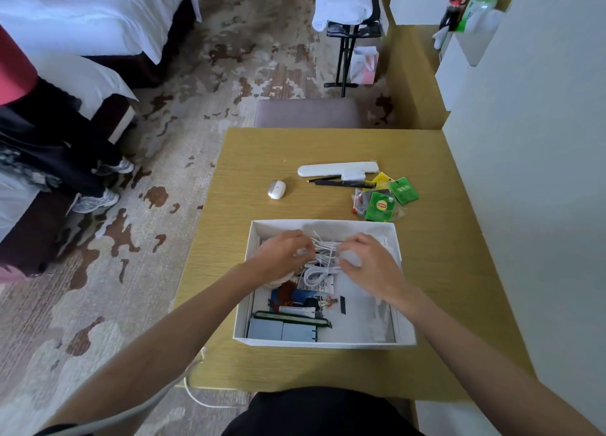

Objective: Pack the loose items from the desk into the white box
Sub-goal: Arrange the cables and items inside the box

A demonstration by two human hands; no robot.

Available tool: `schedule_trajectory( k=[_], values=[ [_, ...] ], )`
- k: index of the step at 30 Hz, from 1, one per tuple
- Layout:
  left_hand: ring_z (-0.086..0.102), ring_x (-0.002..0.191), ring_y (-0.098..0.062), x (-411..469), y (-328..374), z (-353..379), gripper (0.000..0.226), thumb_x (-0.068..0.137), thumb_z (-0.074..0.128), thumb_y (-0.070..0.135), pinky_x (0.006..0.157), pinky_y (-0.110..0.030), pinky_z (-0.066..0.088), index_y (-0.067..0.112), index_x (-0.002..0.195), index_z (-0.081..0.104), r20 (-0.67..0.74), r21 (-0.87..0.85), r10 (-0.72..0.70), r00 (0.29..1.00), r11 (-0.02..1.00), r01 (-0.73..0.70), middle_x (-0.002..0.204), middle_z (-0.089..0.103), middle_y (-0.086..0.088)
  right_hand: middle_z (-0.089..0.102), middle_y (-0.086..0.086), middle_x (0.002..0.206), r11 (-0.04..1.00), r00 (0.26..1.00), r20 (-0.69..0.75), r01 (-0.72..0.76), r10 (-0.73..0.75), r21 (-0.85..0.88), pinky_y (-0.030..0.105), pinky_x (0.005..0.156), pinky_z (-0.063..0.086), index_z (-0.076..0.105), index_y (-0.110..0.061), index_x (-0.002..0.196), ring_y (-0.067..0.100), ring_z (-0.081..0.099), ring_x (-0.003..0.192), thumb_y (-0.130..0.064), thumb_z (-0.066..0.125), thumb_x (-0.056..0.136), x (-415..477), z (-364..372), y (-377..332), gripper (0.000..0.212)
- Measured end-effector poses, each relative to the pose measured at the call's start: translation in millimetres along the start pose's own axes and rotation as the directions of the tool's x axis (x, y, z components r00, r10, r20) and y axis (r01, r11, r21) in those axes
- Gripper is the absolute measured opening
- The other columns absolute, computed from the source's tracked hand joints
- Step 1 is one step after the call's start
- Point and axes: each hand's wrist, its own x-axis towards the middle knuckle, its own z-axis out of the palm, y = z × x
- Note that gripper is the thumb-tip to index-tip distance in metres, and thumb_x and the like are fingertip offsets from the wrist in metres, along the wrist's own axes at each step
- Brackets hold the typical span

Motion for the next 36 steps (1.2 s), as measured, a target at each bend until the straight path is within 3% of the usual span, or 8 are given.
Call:
schedule_trajectory(
  k=[7,10,12,15,18,24,28,36],
  values=[
    [0.063,0.073,-0.012,32,-5,-46,0.013,0.09,0.052,0.032,0.063,-0.036,0.055,0.027,0.096,0.062,-0.264,-0.211,-0.208,0.942,0.965,0.154,0.083,0.068,0.011,0.066,0.004,0.089,0.974,0.984,-0.168,-0.011,0.051,0.228,0.026,0.074,0.049,0.072,-0.013,0.098,0.018,0.059,0.085,-0.014,0.065,0.089,46,-53,-2,0.012],
    [0.064,0.071,-0.015,53,-22,-56,0.012,0.088,0.051,0.029,0.064,-0.036,0.055,0.031,0.092,0.062,-0.285,-0.246,-0.325,0.902,0.934,0.259,0.08,0.068,0.012,0.067,0.0,0.089,0.973,0.985,-0.123,-0.094,0.122,0.213,0.006,0.068,0.041,0.072,-0.019,0.097,0.013,0.06,0.082,-0.018,0.062,0.09,75,-52,5,0.012],
    [0.065,0.081,-0.021,69,-44,-59,0.012,0.089,0.052,0.025,0.07,-0.036,0.054,0.028,0.097,0.061,-0.222,-0.25,-0.43,0.875,0.893,0.375,0.087,0.068,0.008,0.068,-0.005,0.096,0.975,0.988,-0.045,-0.138,0.148,0.176,0.006,0.073,0.041,0.072,-0.019,0.099,0.01,0.061,0.088,-0.02,0.06,0.092,99,-45,10,0.014],
    [0.059,0.106,-0.032,93,-82,-54,0.032,0.091,0.053,0.027,0.085,-0.038,0.047,0.017,0.122,0.051,-0.016,-0.1,-0.54,0.841,0.838,0.536,0.116,0.061,-0.01,0.072,0.003,0.104,0.98,0.984,0.01,-0.178,0.178,0.087,0.027,0.082,0.049,0.071,-0.012,0.103,0.013,0.063,0.093,-0.018,0.059,0.092,133,-29,18,0.017],
    [0.049,0.119,-0.038,115,-113,-44,0.051,0.092,0.051,0.033,0.095,-0.044,0.043,0.019,0.139,0.036,0.106,0.088,-0.568,0.816,0.823,0.561,0.134,0.046,-0.016,0.07,0.01,0.113,0.97,0.969,0.047,-0.241,0.242,-0.028,0.034,0.086,0.051,0.068,-0.007,0.115,0.022,0.064,0.104,-0.012,0.057,0.09,168,-16,35,0.027],
    [0.048,0.116,-0.032,153,-148,-22,0.053,0.088,0.056,0.044,0.076,-0.042,0.043,0.031,0.135,0.037,0.094,0.282,-0.463,0.881,0.861,0.422,0.135,0.04,-0.006,0.051,0.017,0.13,0.853,0.923,0.027,-0.343,0.384,-0.393,0.044,0.09,0.047,0.056,-0.011,0.129,0.035,0.045,0.121,0.001,0.052,0.086,232,7,87,0.045],
    [0.053,0.104,-0.034,164,-155,-12,0.05,0.086,0.064,0.032,0.066,-0.041,0.043,0.022,0.131,0.044,0.01,0.261,-0.402,0.915,0.885,0.386,0.128,0.042,-0.01,0.05,0.016,0.124,0.787,0.913,0.108,-0.273,0.393,-0.553,0.042,0.079,0.043,0.053,-0.012,0.119,0.036,0.043,0.116,0.012,0.049,0.076,247,18,112,0.049],
    [0.055,0.098,-0.031,159,-152,-12,0.062,0.07,0.076,0.03,0.075,-0.035,0.048,0.024,0.124,0.046,0.061,-0.122,-0.558,0.827,0.819,0.561,0.12,0.049,-0.011,0.056,0.016,0.114,0.756,0.963,0.151,-0.073,0.223,-0.65,0.045,0.079,0.044,0.049,-0.007,0.121,0.035,0.053,0.105,0.009,0.059,0.078,245,12,116,0.047]
  ],
)
